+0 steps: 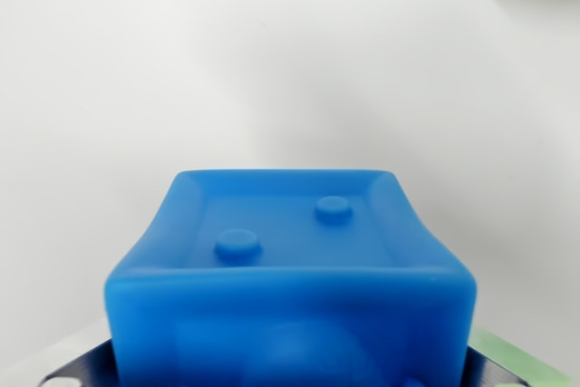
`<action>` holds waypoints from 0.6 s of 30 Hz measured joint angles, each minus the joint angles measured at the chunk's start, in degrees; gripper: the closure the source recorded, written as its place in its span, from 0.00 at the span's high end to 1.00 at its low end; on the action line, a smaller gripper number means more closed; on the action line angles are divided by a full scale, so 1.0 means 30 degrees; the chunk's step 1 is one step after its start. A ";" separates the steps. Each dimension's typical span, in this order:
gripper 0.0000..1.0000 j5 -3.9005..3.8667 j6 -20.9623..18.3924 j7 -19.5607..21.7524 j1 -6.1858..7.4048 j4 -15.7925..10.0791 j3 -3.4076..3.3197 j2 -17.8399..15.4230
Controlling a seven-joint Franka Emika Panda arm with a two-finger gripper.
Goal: Stack cube
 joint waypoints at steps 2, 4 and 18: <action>0.00 0.0012 -0.0380 -0.0008 0.0000 -0.0015 0.0000 -0.0420; 0.00 0.0021 -0.0678 -0.0015 0.0000 -0.0018 0.0000 -0.0728; 0.00 0.0049 -0.1940 0.0118 0.0000 0.0895 -0.0010 -0.1027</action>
